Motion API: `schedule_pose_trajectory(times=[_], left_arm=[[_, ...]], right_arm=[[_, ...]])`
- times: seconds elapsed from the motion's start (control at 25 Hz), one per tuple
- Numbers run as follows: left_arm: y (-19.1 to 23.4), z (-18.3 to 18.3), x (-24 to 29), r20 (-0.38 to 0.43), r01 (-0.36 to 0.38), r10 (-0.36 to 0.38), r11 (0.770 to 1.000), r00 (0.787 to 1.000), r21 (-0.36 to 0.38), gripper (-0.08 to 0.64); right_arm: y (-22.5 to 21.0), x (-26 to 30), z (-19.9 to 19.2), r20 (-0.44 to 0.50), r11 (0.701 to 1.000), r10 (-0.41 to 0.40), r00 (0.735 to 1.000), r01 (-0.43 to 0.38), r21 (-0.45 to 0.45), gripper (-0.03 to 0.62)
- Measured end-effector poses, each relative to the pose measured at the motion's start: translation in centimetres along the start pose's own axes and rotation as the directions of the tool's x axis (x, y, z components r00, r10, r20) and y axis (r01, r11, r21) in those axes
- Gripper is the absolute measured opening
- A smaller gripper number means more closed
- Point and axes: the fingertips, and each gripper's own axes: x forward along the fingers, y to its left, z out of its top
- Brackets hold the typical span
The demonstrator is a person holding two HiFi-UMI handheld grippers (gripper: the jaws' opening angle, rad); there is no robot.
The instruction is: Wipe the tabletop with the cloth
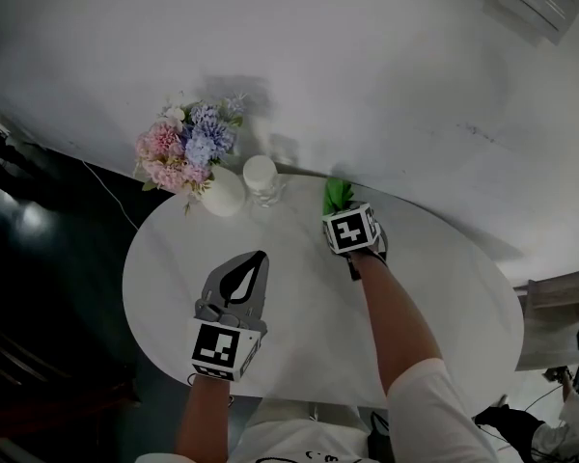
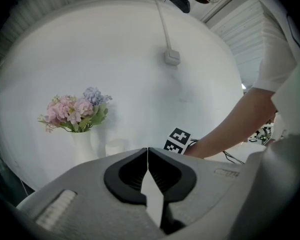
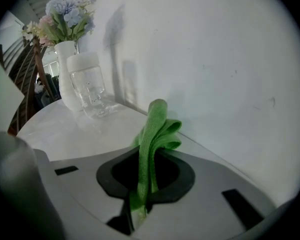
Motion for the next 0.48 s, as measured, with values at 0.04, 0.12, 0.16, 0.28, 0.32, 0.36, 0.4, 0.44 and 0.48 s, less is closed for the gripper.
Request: schedule_pose_trajectory(times=[0.04,0.12,0.16,0.28,0.32,0.36,0.4,0.44,0.48], left_arm=[[-0.3,0.0,0.0,-0.002,-0.001,0.001,1.0,1.0,-0.001,0.018],[-0.8,-0.1,0.2,-0.007,0.001,-0.001,1.0,1.0,-0.003,0.018],[-1.1,0.0,0.4,-0.008,0.003,-0.003,1.0,1.0,-0.003,0.018],[-2.1,0.4,0.8,-0.004,0.012,-0.012,1.0,1.0,0.001,0.018],[-2.5,0.5,1.0,-0.003,0.016,-0.016,1.0,1.0,0.003,0.018],[-2.9,0.6,1.1,-0.003,0.019,-0.019,1.0,1.0,0.004,0.018],[-3.2,0.7,1.3,-0.002,0.022,-0.022,1.0,1.0,0.005,0.018],[-3.6,0.8,1.4,-0.002,0.026,-0.026,1.0,1.0,0.006,0.018],[-4.0,0.8,1.6,-0.002,0.029,-0.029,1.0,1.0,0.007,0.018]], right_arm=[[-0.3,-0.1,-0.2,-0.002,1.0,-0.002,1.0,0.002,0.003,0.044],[-1.1,-0.4,-0.6,-0.006,1.0,-0.01,1.0,0.01,0.01,0.044],[-1.6,-0.5,-0.9,-0.008,1.0,-0.015,1.0,0.015,0.014,0.044],[-2.8,-1.0,-1.6,-0.014,0.999,-0.017,1.0,0.018,0.035,0.044],[-3.2,-1.2,-1.8,-0.013,0.999,-0.017,1.0,0.017,0.043,0.044],[-3.6,-1.3,-2.0,-0.011,0.999,-0.017,1.0,0.018,0.049,0.044],[-3.9,-1.5,-2.2,-0.01,0.998,-0.018,1.0,0.019,0.053,0.044],[-4.3,-1.6,-2.5,-0.011,0.998,-0.019,1.0,0.02,0.055,0.044],[-4.5,-1.7,-2.7,-0.012,0.998,-0.019,1.0,0.02,0.056,0.044]])
